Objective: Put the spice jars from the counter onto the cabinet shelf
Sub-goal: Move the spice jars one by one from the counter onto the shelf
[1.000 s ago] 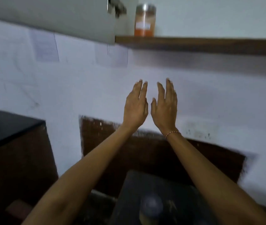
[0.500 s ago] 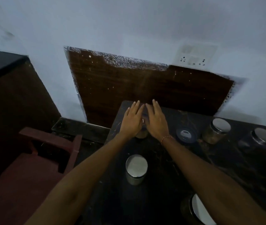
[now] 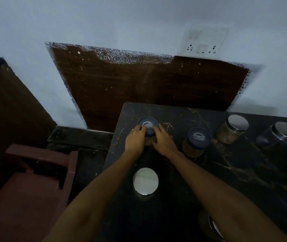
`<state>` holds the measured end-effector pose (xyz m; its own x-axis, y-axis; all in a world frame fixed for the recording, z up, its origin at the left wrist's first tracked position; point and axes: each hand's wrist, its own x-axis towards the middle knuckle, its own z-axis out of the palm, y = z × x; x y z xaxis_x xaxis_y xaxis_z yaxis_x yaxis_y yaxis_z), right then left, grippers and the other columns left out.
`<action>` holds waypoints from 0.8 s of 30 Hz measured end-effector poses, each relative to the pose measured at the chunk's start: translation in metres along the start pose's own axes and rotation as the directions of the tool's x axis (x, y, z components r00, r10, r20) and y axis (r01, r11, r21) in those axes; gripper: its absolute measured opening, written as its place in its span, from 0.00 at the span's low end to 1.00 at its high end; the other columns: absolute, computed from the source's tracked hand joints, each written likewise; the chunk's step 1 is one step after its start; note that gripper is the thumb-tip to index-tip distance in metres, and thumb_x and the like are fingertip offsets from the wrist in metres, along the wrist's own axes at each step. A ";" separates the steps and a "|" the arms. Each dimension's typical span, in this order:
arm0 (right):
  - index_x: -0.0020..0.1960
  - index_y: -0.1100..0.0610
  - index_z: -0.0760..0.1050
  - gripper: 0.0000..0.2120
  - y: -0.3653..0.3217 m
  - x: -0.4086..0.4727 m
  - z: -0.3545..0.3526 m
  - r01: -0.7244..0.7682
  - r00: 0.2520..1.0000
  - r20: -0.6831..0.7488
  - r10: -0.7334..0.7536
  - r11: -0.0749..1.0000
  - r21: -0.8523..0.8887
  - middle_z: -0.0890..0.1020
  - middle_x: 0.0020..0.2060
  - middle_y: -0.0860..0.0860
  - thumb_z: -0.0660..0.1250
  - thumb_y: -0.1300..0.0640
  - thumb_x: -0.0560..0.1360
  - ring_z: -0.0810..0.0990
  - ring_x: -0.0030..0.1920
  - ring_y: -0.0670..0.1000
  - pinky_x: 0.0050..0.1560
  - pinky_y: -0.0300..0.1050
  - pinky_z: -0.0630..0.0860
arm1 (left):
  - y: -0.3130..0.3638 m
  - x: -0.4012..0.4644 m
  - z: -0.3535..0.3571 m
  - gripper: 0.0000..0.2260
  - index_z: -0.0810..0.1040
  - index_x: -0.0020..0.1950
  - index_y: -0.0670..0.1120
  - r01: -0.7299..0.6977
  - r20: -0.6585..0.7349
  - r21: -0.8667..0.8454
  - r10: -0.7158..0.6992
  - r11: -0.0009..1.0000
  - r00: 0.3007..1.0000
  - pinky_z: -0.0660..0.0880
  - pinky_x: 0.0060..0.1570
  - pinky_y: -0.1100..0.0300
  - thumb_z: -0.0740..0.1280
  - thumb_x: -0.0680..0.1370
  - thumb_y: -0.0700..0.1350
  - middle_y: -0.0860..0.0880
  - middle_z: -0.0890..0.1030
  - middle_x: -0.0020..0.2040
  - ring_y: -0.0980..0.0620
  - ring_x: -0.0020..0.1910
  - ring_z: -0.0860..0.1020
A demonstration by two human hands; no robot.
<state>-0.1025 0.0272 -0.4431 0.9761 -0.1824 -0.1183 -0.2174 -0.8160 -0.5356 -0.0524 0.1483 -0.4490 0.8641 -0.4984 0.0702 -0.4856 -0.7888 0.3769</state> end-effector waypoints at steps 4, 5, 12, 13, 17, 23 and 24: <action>0.74 0.51 0.55 0.37 0.002 0.008 0.003 -0.057 0.998 -0.026 0.065 0.971 0.233 0.59 0.74 0.54 0.70 0.55 0.71 0.61 0.73 0.56 0.71 0.55 0.63 | 0.008 0.011 -0.006 0.12 0.72 0.61 0.45 0.034 -0.023 0.005 -0.033 0.999 0.999 0.76 0.55 0.54 0.63 0.77 0.43 0.44 0.72 0.63 0.47 0.56 0.76; 0.74 0.51 0.54 0.39 0.002 0.009 0.003 -0.070 0.995 -0.042 0.085 0.955 0.287 0.61 0.74 0.54 0.71 0.53 0.70 0.61 0.73 0.55 0.71 0.54 0.62 | 0.011 0.013 -0.008 0.11 0.72 0.60 0.45 0.045 -0.037 -0.024 -0.046 0.999 0.998 0.76 0.55 0.53 0.63 0.78 0.43 0.44 0.73 0.62 0.47 0.56 0.76; 0.72 0.56 0.58 0.41 -0.006 0.013 -0.006 -0.008 0.927 -0.345 0.145 0.929 0.370 0.70 0.67 0.54 0.74 0.52 0.66 0.69 0.68 0.52 0.68 0.51 0.67 | 0.040 0.019 -0.036 0.04 0.75 0.48 0.46 0.015 -0.203 -0.158 -0.048 0.987 0.978 0.69 0.41 0.63 0.66 0.76 0.45 0.47 0.79 0.48 0.56 0.41 0.74; 0.72 0.57 0.59 0.40 -0.006 0.014 -0.010 0.009 0.911 -0.394 0.124 0.948 0.319 0.71 0.67 0.55 0.74 0.52 0.66 0.69 0.67 0.53 0.67 0.50 0.68 | 0.042 0.020 -0.039 0.04 0.75 0.47 0.46 -0.009 -0.221 -0.160 -0.027 0.987 0.975 0.69 0.40 0.63 0.66 0.76 0.46 0.48 0.78 0.47 0.57 0.40 0.72; 0.68 0.56 0.64 0.37 -0.012 0.016 -0.035 0.069 0.848 -0.491 0.199 0.877 0.475 0.73 0.63 0.54 0.76 0.52 0.63 0.72 0.63 0.53 0.62 0.50 0.72 | 0.038 0.024 -0.052 0.10 0.73 0.56 0.48 -0.129 -0.299 -0.337 0.024 0.933 0.954 0.76 0.46 0.60 0.66 0.76 0.48 0.48 0.76 0.56 0.54 0.50 0.77; 0.64 0.47 0.61 0.33 -0.020 0.017 -0.089 0.087 0.960 -0.209 0.188 0.509 0.856 0.72 0.59 0.49 0.76 0.55 0.65 0.76 0.56 0.49 0.49 0.42 0.77 | 0.045 0.029 -0.080 0.17 0.74 0.60 0.50 0.253 0.246 -0.956 -0.067 0.147 0.967 0.77 0.48 0.58 0.55 0.79 0.58 0.44 0.78 0.60 0.51 0.55 0.80; 0.63 0.48 0.62 0.31 -0.021 0.016 -0.096 0.075 0.967 -0.174 0.185 0.445 0.892 0.72 0.60 0.51 0.75 0.55 0.66 0.77 0.55 0.50 0.47 0.43 0.77 | 0.046 0.029 -0.085 0.17 0.75 0.57 0.52 0.281 0.281 -0.956 -0.011 0.089 0.960 0.79 0.44 0.59 0.53 0.79 0.58 0.46 0.81 0.55 0.52 0.51 0.82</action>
<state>-0.0820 -0.0114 -0.3539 0.9035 -0.4232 -0.0679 -0.0220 0.1124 -0.9934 -0.0382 0.1277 -0.3513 0.7974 -0.5705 -0.1967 0.3264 0.1335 0.9358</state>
